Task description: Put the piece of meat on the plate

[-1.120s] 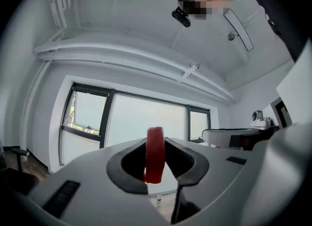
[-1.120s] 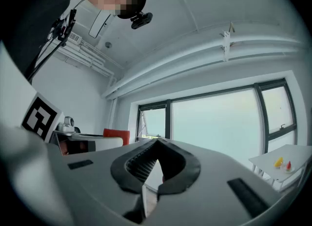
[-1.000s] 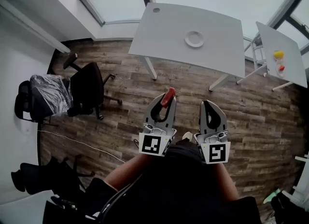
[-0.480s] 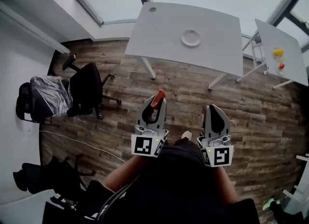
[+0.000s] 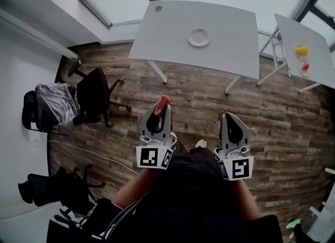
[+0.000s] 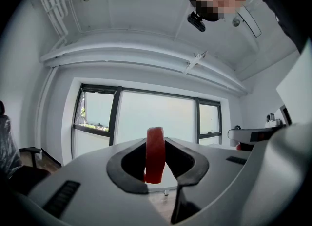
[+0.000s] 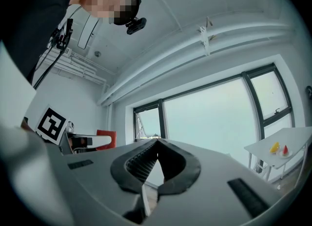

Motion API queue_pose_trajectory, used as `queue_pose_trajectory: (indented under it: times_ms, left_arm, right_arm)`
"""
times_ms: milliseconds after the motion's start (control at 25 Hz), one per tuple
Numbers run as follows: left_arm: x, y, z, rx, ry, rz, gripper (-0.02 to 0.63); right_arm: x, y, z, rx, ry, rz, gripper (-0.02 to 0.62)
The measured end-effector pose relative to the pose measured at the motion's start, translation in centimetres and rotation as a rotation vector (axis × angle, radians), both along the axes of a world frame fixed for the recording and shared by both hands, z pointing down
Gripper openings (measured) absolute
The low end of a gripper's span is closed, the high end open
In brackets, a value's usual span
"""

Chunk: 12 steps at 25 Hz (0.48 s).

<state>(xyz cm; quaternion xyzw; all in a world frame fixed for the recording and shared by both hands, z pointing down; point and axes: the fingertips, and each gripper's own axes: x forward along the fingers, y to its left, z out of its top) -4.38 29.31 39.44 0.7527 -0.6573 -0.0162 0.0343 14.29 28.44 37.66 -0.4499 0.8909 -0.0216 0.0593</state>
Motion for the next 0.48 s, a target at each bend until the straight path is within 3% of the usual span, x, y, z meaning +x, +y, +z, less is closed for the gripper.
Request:
queue_pose_trajectory:
  times_ms: [480]
  left_arm:
    - [2.8,-5.0,1.1,-0.014,0.012,0.062,0.095]
  right_arm:
    - [2.3,-3.6,0.9,-0.016,0.018,0.037,0.003]
